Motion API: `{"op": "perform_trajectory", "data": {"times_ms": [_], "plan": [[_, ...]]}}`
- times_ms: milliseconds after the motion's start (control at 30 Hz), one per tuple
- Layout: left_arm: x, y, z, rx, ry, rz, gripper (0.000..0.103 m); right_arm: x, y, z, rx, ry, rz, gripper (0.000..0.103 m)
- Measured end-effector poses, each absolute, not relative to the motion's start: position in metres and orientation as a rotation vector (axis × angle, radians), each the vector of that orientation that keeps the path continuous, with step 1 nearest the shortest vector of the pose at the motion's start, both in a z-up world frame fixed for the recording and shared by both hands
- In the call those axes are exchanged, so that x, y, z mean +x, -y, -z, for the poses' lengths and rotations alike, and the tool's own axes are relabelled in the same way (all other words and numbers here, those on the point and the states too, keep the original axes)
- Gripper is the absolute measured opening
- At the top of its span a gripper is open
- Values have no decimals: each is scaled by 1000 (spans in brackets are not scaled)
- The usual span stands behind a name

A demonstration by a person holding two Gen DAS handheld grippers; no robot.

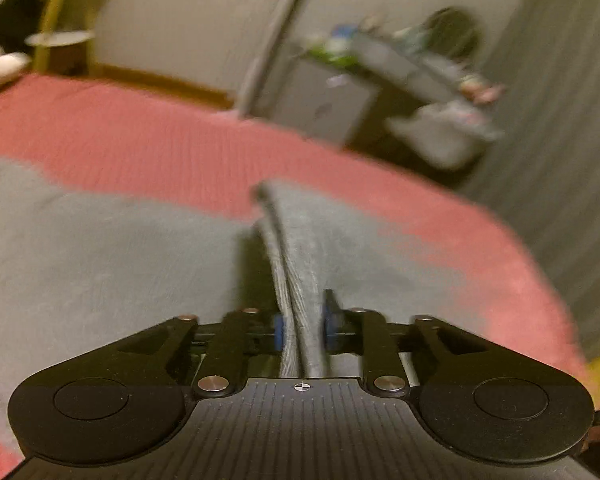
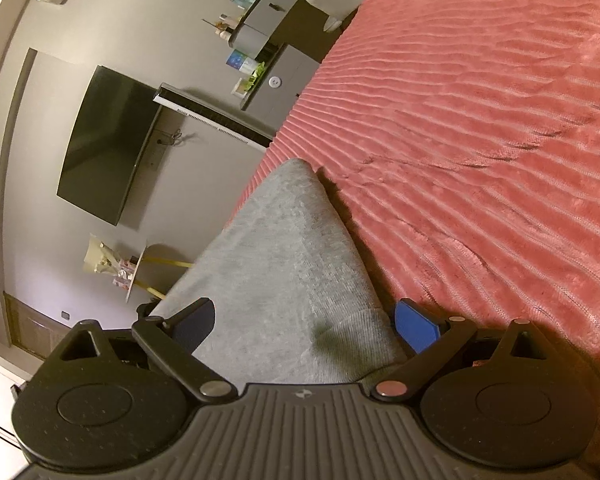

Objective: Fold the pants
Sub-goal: 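Pull the seam fold with the left tool to straighten the pants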

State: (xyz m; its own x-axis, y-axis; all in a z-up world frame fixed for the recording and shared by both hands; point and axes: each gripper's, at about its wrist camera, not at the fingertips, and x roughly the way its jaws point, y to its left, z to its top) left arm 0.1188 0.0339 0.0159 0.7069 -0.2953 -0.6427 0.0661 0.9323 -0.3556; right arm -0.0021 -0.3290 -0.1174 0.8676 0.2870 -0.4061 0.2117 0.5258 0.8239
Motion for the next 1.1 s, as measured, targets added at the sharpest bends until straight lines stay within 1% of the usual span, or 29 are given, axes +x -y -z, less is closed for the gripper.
{"op": "perform_trajectory", "data": {"times_ms": [33,67,100,133,167,200,367,433,567,700,800,1100], "plan": [[126,-35,-3,-283,-834,100,50,-1,328,117,1027,-548,-45,97],[130,-38,8,-266,-892,55,50,-1,328,117,1023,-553,-44,97],[129,-45,17,-299,-930,73,54,0,328,117,1019,-557,-42,97],[124,-51,20,-359,-919,93,56,-1,328,116,1015,-555,-41,97],[120,-56,20,-401,-913,102,63,-3,328,116,1013,-549,-41,97],[117,-58,18,-431,-918,111,66,-4,327,115,1011,-543,-39,97],[101,-48,8,-395,-937,157,66,-2,326,115,995,-561,-34,97],[96,-41,10,-367,-954,168,63,-3,325,114,993,-557,-30,97],[94,-27,17,-302,-984,169,46,-3,325,113,981,-562,-23,97],[87,-15,13,-259,-967,158,37,-4,322,109,955,-570,-11,97],[86,-13,11,-229,-952,160,34,-4,320,106,938,-573,-3,97],[68,-29,13,-205,-922,161,33,-7,312,97,850,-598,62,97]]}}
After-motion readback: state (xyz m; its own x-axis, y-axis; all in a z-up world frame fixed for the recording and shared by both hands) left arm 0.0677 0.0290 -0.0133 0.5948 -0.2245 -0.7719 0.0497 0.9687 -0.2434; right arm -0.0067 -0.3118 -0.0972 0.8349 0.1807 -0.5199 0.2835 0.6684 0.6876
